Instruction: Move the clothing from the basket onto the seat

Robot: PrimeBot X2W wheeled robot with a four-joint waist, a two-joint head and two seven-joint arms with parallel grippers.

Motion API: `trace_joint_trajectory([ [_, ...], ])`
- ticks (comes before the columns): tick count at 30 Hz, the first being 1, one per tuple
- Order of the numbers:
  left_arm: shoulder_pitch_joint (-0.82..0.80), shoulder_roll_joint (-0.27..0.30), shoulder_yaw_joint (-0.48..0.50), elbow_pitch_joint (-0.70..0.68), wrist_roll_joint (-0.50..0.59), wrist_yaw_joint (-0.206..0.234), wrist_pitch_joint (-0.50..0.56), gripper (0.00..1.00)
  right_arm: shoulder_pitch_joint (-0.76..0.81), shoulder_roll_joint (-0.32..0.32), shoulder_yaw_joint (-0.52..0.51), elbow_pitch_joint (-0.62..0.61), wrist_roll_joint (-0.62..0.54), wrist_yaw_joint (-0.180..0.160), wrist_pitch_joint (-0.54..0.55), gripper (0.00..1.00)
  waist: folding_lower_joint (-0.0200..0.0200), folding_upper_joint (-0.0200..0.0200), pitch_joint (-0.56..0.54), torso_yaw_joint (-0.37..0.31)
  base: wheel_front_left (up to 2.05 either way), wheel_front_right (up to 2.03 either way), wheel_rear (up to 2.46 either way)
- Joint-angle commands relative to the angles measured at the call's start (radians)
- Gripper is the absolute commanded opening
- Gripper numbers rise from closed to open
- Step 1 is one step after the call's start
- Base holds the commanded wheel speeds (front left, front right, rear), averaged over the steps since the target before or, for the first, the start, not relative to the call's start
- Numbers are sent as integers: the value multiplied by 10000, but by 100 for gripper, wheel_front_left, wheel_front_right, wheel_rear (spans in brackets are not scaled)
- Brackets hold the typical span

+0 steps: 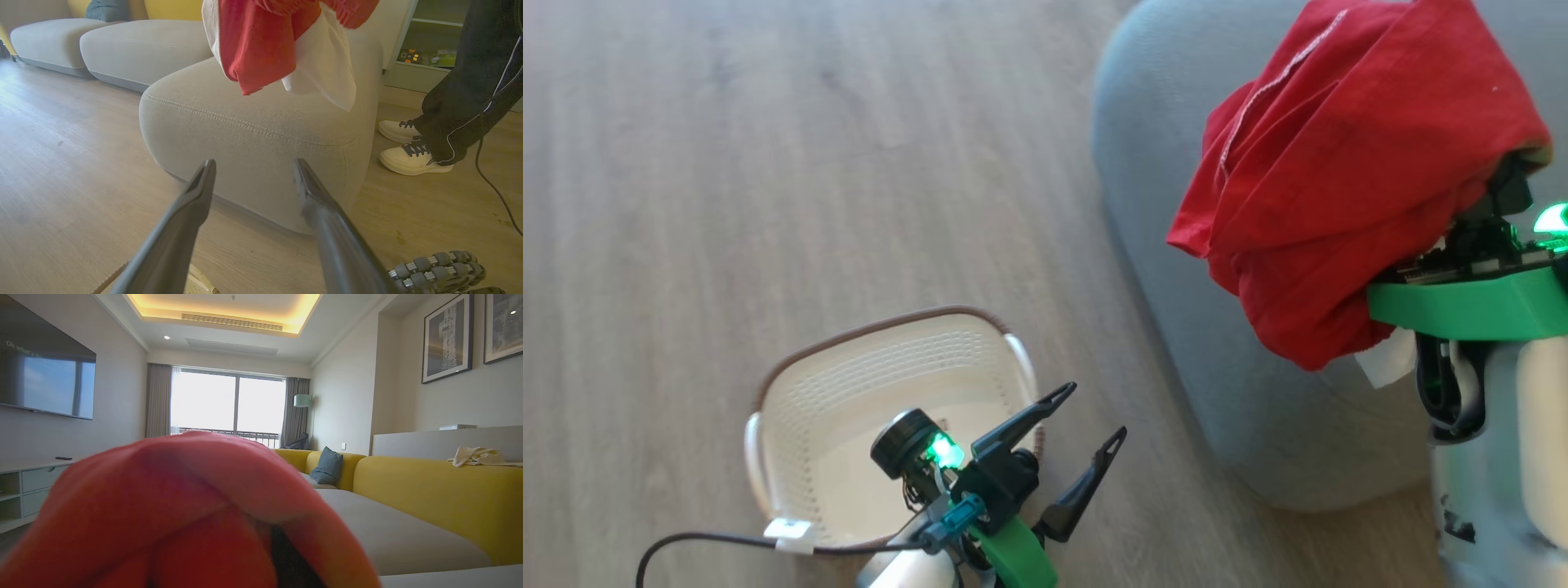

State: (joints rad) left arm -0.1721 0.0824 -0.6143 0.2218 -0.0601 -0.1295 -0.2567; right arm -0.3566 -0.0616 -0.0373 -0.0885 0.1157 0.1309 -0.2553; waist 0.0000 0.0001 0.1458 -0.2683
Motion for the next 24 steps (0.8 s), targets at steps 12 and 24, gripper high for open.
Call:
trace_joint_trajectory([
  [12,-357,-24,-71,-383,32,-11,-51,100,-151,114,-351,-514,-136,-2,-65,0,0,-1,-55,-2433,0,0,0],
  [24,-779,-44,-648,-181,-280,-11,-51,100,421,114,-1625,-840,-266,-2,-65,0,0,-1,43,-2578,0,0,0],
])
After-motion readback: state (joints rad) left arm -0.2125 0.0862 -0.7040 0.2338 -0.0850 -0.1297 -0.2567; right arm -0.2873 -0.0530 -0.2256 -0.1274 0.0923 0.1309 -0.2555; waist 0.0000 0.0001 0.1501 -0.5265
